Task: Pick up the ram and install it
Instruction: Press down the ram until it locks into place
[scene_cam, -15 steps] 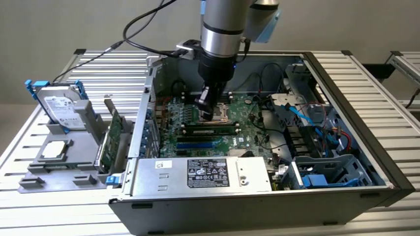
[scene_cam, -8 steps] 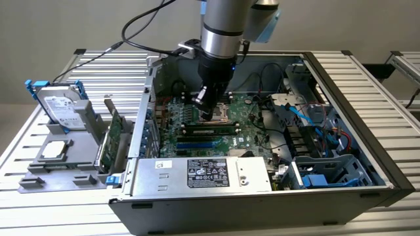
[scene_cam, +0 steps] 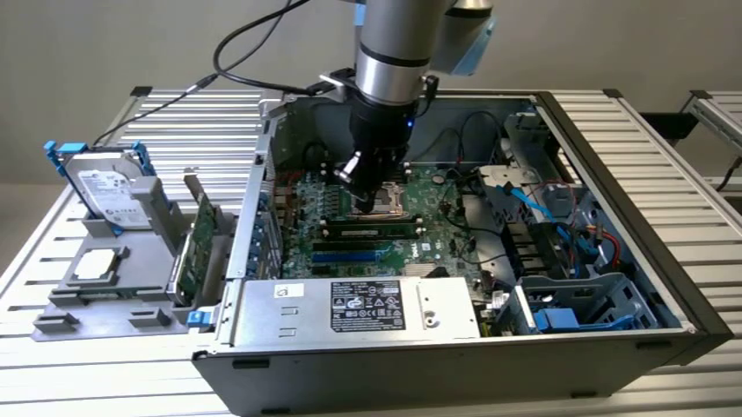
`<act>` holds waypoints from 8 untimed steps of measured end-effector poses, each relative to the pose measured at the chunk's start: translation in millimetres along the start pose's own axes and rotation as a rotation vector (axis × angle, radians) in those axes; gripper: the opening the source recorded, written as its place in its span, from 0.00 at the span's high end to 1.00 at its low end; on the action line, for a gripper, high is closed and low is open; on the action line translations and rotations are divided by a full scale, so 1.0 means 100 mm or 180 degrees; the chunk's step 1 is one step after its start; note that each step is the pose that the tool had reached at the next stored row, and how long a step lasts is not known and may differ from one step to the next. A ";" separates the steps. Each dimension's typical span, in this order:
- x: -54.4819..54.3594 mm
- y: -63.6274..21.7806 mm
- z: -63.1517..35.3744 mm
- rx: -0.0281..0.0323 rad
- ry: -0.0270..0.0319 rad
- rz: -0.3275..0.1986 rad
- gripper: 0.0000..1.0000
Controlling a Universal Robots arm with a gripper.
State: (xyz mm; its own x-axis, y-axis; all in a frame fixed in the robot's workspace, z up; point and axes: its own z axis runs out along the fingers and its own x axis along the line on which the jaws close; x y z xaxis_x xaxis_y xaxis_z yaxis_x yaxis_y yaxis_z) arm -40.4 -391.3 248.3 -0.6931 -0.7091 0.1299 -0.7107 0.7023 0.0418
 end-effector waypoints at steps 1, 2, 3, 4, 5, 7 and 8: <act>0.00 0.000 0.002 -0.0007 -0.0002 0.0052 0.89; 0.00 0.000 0.005 -0.0013 -0.0004 0.0103 0.89; 0.00 0.000 0.007 -0.0020 -0.0007 0.0155 0.89; 0.00 0.000 0.010 -0.0027 -0.0009 0.0207 0.89; 0.00 0.000 0.013 -0.0035 -0.0011 0.0263 0.89; 0.00 -0.001 0.018 -0.0048 -0.0016 0.0367 0.89; 0.00 -0.001 0.020 -0.0055 -0.0018 0.0419 0.89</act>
State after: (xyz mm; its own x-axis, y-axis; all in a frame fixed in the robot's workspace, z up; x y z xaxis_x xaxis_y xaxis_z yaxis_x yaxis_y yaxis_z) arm -40.4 -391.3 246.3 -0.7809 -0.6109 0.1300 -0.6113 0.7903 0.0418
